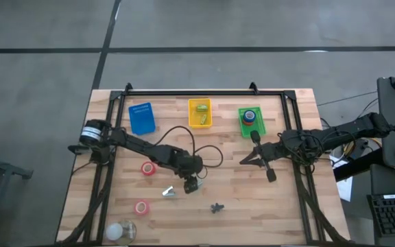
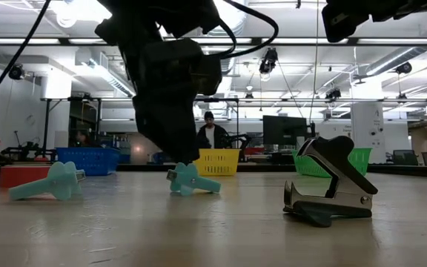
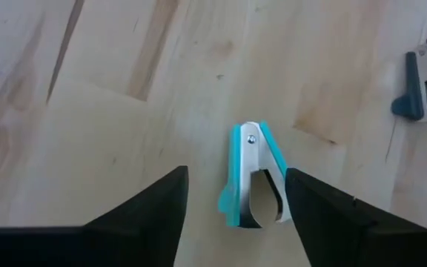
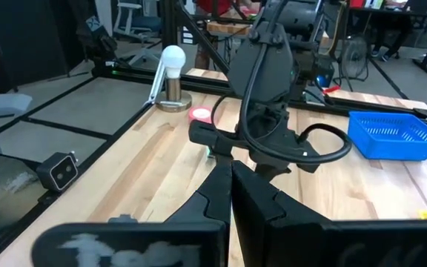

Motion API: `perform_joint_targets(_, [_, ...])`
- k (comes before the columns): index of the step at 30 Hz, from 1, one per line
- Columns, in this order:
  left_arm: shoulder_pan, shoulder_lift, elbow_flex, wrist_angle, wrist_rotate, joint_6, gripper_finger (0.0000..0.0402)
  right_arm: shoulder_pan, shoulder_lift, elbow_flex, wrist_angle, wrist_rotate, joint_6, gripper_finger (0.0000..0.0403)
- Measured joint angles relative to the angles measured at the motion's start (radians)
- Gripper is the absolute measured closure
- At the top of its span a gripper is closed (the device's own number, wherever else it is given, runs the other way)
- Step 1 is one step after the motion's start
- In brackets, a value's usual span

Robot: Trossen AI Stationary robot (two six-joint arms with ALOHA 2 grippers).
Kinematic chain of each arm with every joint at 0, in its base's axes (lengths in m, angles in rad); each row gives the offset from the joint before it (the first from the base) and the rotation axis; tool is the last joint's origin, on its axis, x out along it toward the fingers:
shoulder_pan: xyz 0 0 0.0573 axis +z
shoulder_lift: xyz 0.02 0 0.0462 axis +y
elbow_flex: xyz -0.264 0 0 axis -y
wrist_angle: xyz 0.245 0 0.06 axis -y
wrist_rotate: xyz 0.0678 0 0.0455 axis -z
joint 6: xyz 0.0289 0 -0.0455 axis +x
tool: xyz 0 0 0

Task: Pick and place Stapler, Stapler remover, tape
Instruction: Put the right light blue staple remover into the blue bin

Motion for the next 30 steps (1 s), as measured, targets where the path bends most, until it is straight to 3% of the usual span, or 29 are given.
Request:
perform_joint_targets(6, [0.000, 0.000, -0.005, -0.054, 0.000, 0.002, 0.0212, 0.000, 0.000, 0.000, 0.001, 0.000, 0.000, 0.0394])
perform_joint_targets(13, [0.001, 0.000, -0.005, -0.004, 0.001, 0.007, 0.0248, 0.000, 0.000, 0.000, 0.002, 0.000, 0.000, 0.0394])
perform_joint_targets(30, [0.002, 0.001, -0.008, -0.015, 0.003, 0.017, 0.0300, 0.000, 0.000, 0.000, 0.005, -0.001, 0.001, 0.0394])
